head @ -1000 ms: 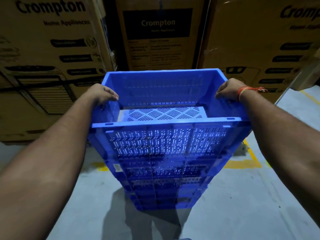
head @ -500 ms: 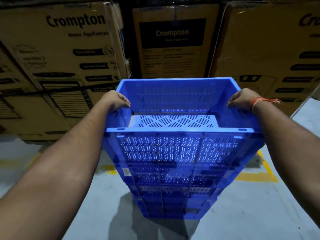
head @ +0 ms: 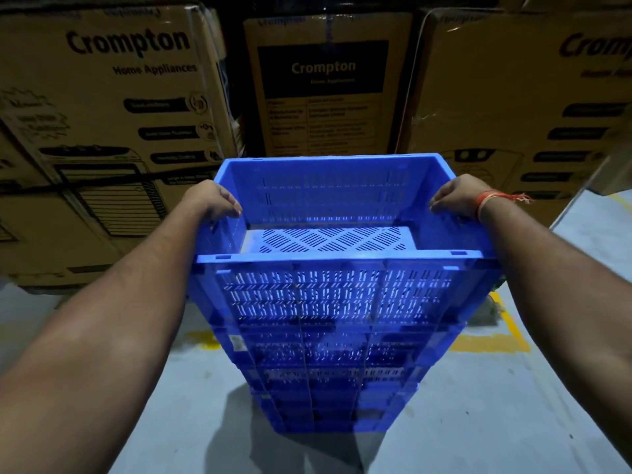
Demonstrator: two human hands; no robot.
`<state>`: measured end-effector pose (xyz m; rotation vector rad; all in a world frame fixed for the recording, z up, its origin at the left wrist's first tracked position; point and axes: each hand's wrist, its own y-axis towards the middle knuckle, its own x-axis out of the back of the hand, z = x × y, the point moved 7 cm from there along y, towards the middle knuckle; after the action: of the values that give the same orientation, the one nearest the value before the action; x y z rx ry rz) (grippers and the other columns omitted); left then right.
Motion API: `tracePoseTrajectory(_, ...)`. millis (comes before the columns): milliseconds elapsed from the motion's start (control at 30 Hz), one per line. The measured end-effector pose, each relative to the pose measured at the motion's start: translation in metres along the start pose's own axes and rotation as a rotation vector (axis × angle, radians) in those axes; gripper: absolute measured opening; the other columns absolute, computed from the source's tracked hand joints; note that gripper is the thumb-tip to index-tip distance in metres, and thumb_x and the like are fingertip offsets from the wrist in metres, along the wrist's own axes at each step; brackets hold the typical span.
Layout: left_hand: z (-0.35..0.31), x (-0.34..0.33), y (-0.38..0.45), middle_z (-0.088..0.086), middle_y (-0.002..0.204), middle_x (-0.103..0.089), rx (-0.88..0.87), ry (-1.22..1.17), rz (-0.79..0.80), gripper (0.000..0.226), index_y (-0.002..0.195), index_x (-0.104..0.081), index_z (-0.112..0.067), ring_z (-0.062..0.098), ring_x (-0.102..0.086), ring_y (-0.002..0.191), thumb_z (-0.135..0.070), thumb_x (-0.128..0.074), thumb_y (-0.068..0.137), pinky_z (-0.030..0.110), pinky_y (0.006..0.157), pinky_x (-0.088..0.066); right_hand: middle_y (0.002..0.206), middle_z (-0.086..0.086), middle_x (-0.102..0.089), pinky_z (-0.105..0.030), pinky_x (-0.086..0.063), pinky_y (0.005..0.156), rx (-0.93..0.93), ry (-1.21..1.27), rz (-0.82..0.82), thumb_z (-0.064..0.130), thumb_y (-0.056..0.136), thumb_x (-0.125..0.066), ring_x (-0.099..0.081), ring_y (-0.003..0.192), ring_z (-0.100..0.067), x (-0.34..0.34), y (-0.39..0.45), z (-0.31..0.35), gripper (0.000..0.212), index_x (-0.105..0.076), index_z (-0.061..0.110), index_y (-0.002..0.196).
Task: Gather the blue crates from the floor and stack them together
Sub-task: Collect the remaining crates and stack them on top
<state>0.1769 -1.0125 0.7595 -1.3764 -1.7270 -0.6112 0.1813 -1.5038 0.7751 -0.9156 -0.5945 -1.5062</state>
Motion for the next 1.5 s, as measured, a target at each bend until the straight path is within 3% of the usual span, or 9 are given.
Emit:
tracePoseTrajectory(133,0.004,0.003,0.002,-0.001,0.073,-0.077,-0.009,0.129,0.015,0.007,0.070,-0.078,-0.018,0.017,-0.060,0.053,-0.020,-0.085,0.070,0.026,0.058,-0.048,0.076,-0.001,-0.070,-0.022,-0.044,0.057,0.024,-0.015,-0.004,0.013,0.076,-0.076,-0.061,0.060,-0.016,0.001,-0.001,0.005,0.006,-0.076,0.019,0.078)
tracePoseTrajectory(333,0.001,0.001,0.001,0.001,0.080,-0.078,-0.039,0.134,0.018,0.009,0.072,-0.078,-0.017,0.024,-0.071,0.069,-0.022,-0.085,0.069,0.031,0.069,-0.057,0.078,-0.006,-0.071,-0.026,-0.049,0.061,-0.003,-0.029,-0.019,0.012,0.074,-0.077,-0.061,0.049,-0.017,0.002,-0.004,-0.001,0.008,-0.074,0.019,0.071)
tracePoseTrajectory(500,0.000,-0.002,-0.001,0.001,0.084,-0.077,-0.042,0.124,0.013,0.010,0.080,-0.079,-0.018,0.022,-0.071,0.075,-0.022,-0.084,0.073,0.032,0.074,-0.058,0.089,-0.005,-0.073,-0.028,-0.049,0.074,-0.002,-0.037,-0.031,0.015,0.074,-0.077,-0.066,0.074,-0.019,0.002,-0.010,0.001,0.008,-0.076,0.021,0.079)
tracePoseTrajectory(700,0.002,0.001,0.002,0.001,0.085,-0.077,-0.052,0.149,0.004,0.015,0.081,-0.080,-0.019,0.021,-0.070,0.077,-0.027,-0.087,0.069,0.039,0.084,-0.060,0.088,-0.005,-0.072,-0.029,-0.049,0.068,-0.027,-0.046,-0.045,0.017,0.076,-0.077,-0.063,0.064,-0.018,0.001,-0.012,0.002,0.008,-0.076,0.022,0.082)
tracePoseTrajectory(933,0.000,-0.001,0.001,0.000,0.086,-0.076,-0.038,0.113,-0.004,0.010,0.083,-0.080,-0.019,0.019,-0.070,0.081,-0.022,-0.084,0.074,0.039,0.087,-0.059,0.095,-0.003,-0.071,-0.031,-0.048,0.075,0.002,-0.056,-0.029,0.019,0.079,-0.075,-0.063,0.073,-0.014,0.000,-0.007,0.002,0.012,-0.076,0.024,0.090)
tracePoseTrajectory(1100,0.000,0.001,0.000,0.004,0.090,-0.078,-0.041,0.094,0.021,0.011,0.084,-0.080,-0.018,0.018,-0.061,0.060,-0.023,-0.084,0.075,0.031,0.072,-0.055,0.094,-0.010,-0.074,-0.029,-0.047,0.078,0.071,-0.100,-0.038,0.015,0.077,-0.076,-0.061,0.070,-0.018,0.001,0.003,0.000,0.016,-0.079,0.015,0.093)
tracePoseTrajectory(1267,-0.002,0.000,-0.005,0.007,0.090,-0.077,-0.045,0.054,0.036,0.006,0.079,-0.076,-0.017,0.019,-0.055,0.054,-0.017,-0.082,0.078,0.031,0.059,-0.050,0.071,-0.002,-0.066,-0.030,-0.046,0.073,0.092,-0.112,-0.035,0.018,0.078,-0.076,-0.057,0.059,-0.017,0.000,0.011,-0.002,0.014,-0.078,0.015,0.091)
tracePoseTrajectory(1400,-0.001,-0.001,0.000,0.015,0.091,-0.077,-0.049,0.064,0.024,0.010,0.085,-0.078,-0.013,0.020,-0.053,0.050,-0.018,-0.083,0.077,0.030,0.057,-0.052,0.084,-0.009,-0.070,-0.031,-0.049,0.076,0.104,-0.089,-0.022,0.020,0.078,-0.075,-0.063,0.070,-0.023,0.000,0.015,-0.005,0.015,-0.079,0.015,0.091)
tracePoseTrajectory(1500,0.000,0.000,0.003,0.021,0.085,-0.073,-0.062,0.077,0.027,0.013,0.090,-0.078,-0.009,0.015,-0.050,0.040,-0.016,-0.081,0.080,0.020,0.039,-0.045,0.088,-0.009,-0.073,-0.030,-0.051,0.076,0.126,-0.093,-0.026,0.022,0.077,-0.075,-0.067,0.079,-0.025,0.000,0.014,-0.005,0.013,-0.079,0.016,0.088)
